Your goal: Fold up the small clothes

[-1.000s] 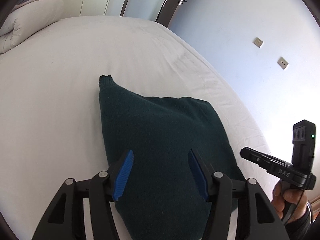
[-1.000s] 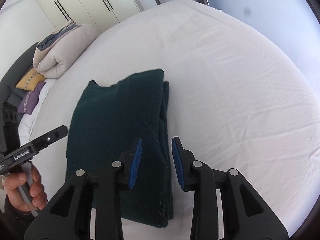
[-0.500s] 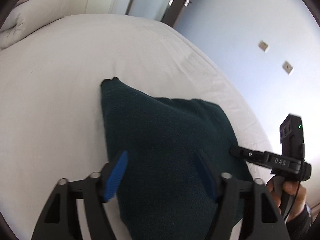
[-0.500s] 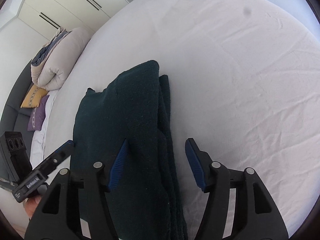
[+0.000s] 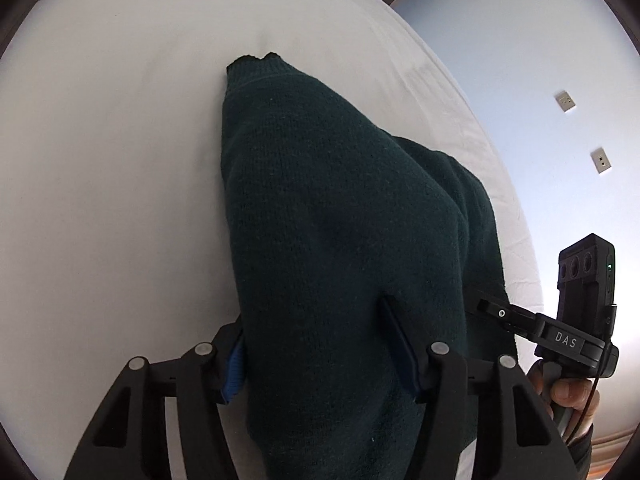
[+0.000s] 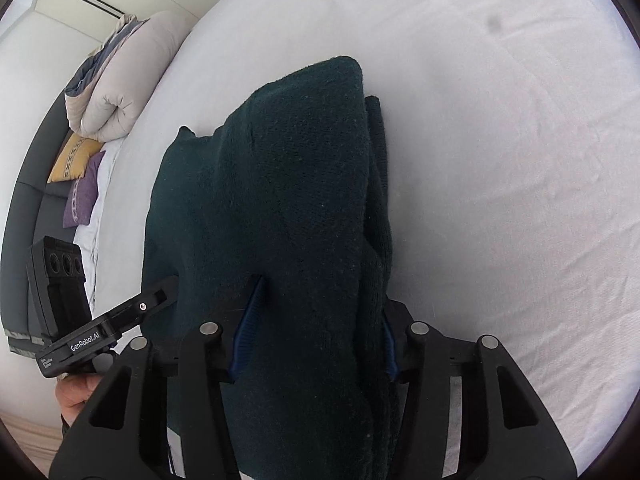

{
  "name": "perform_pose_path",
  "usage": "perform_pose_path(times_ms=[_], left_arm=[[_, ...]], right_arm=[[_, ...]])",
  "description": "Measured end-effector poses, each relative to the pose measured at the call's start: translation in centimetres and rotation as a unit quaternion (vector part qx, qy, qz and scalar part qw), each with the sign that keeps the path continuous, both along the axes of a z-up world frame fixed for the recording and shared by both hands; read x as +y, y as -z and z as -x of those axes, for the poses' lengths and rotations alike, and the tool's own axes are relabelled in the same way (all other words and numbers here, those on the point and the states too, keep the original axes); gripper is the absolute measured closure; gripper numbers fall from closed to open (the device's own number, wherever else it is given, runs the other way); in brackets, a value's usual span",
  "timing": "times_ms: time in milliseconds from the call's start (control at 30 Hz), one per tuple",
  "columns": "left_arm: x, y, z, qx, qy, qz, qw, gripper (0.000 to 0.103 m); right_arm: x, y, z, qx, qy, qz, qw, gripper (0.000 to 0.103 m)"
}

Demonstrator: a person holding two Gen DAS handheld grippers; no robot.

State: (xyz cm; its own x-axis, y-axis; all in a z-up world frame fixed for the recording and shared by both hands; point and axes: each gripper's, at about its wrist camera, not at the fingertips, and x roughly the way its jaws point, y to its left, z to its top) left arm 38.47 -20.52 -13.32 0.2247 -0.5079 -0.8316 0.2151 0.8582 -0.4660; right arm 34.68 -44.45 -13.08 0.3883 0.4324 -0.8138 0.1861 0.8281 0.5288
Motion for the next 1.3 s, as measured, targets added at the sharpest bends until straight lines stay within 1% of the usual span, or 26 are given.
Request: perform_pose_path(times_ms=[33, 67, 100, 167, 233, 267, 367, 433, 533, 600, 667, 733, 800, 867, 933, 967, 1000, 1033, 1067, 1100, 1167, 1200, 1267, 1300], left_arm=[[0.0, -0.1, 0.0, 0.004, 0.0, -0.002, 1.0, 0.045], [0.0, -0.2, 0.0, 0.004, 0.0, -0.004, 1.0, 0.05], [0.1, -0.5, 0.2, 0.001, 0.001, -0.006, 1.0, 0.055], [0.2, -1.4, 0.9, -0.013, 0.0, -0.016, 0.9998, 0.061], [0.1, -2.7, 2.0, -0.033, 0.003, -0.027, 0.9991, 0.063], [0.3, -3.6, 2.7, -0.042, 0.005, -0.029, 0.9987, 0.064], [2.1, -6.8, 5.0, -0.072, 0.008, -0.02, 0.9972, 0.065], [3.4, -8.8, 6.5, -0.095, 0.011, -0.019, 0.9952, 0.065], [6.5, -11.6, 10.7, -0.123, 0.018, -0.026, 0.9919, 0.065], [8.8, -12.6, 13.5, -0.134, 0.02, -0.035, 0.9902, 0.065], [11.5, -12.7, 16.6, -0.135, 0.014, -0.043, 0.9898, 0.065], [13.8, -12.1, 19.2, -0.134, 0.01, -0.06, 0.9891, 0.065], [15.8, -11.0, 21.6, -0.127, 0.005, -0.072, 0.9892, 0.065], [17.5, -9.3, 23.4, -0.117, 0.0, -0.076, 0.9902, 0.064], [18.6, -6.7, 24.2, -0.1, -0.003, -0.082, 0.9915, 0.064], [19.0, -5.1, 24.3, -0.088, -0.004, -0.082, 0.9928, 0.063], [19.2, -3.5, 24.4, -0.076, -0.006, -0.089, 0.9931, 0.059], [19.5, -2.4, 24.4, -0.077, -0.01, -0.086, 0.9933, 0.057], [20.0, -1.8, 24.5, -0.084, -0.015, -0.071, 0.9938, 0.053], [20.3, -1.7, 24.6, -0.085, -0.019, -0.064, 0.9941, 0.05], [20.4, -1.6, 24.4, -0.08, -0.024, -0.058, 0.9949, 0.048], [20.3, -1.5, 24.4, -0.08, -0.022, -0.06, 0.9947, 0.045], [19.6, -1.3, 23.9, -0.082, -0.023, -0.071, 0.9939, 0.041], [20.0, -1.3, 23.7, -0.078, -0.025, -0.069, 0.9943, 0.041]], right_arm=[[0.2, -0.1, -0.1, 0.001, 0.0, 0.0, 1.0, 0.067], [0.6, -0.3, -0.3, 0.0, -0.004, 0.007, 1.0, 0.072], [1.1, -0.6, -0.2, -0.003, -0.008, 0.025, 1.0, 0.074], [2.7, -1.8, -0.1, -0.015, -0.017, 0.076, 0.997, 0.08], [4.8, -3.2, 0.3, -0.029, -0.024, 0.13, 0.991, 0.082], [5.7, -4.0, 0.6, -0.037, -0.025, 0.149, 0.988, 0.083], [8.1, -6.6, 2.1, -0.061, -0.03, 0.179, 0.981, 0.083], [10.1, -8.8, 4.0, -0.086, -0.037, 0.193, 0.977, 0.084], [13.6, -11.5, 7.4, -0.121, -0.06, 0.194, 0.972, 0.084], [16.1, -12.4, 9.7, -0.134, -0.076, 0.187, 0.97, 0.084], [19.0, -12.6, 12.4, -0.143, -0.098, 0.182, 0.968, 0.084], [22.1, -12.2, 14.6, -0.149, -0.12, 0.185, 0.964, 0.084], [24.7, -11.1, 16.5, -0.149, -0.134, 0.181, 0.963, 0.084], [26.5, -9.4, 17.8, -0.141, -0.141, 0.171, 0.965, 0.084], [27.8, -6.7, 18.4, -0.12, -0.144, 0.152, 0.97, 0.084], [28.1, -5.1, 18.2, -0.107, -0.141, 0.144, 0.974, 0.084], [28.1, -3.4, 18.1, -0.092, -0.135, 0.135, 0.977, 0.083], [27.6, -1.7, 17.8, -0.081, -0.125, 0.135, 0.98, 0.082], [27.2, -0.5, 17.6, -0.079, -0.119, 0.12, 0.982, 0.081], [26.4, 0.3, 17.7, -0.081, -0.106, 0.094, 0.987, 0.08], [24.9, 1.5, 17.6, -0.073, -0.083, 0.04, 0.993, 0.079], [24.8, 1.8, 17.3, -0.071, -0.081, 0.03, 0.994, 0.078], [25.5, 2.5, 16.9, -0.08, -0.089, 0.049, 0.992, 0.077], [25.7, 2.4, 17.5, -0.086, -0.094, 0.061, 0.99, 0.076]])
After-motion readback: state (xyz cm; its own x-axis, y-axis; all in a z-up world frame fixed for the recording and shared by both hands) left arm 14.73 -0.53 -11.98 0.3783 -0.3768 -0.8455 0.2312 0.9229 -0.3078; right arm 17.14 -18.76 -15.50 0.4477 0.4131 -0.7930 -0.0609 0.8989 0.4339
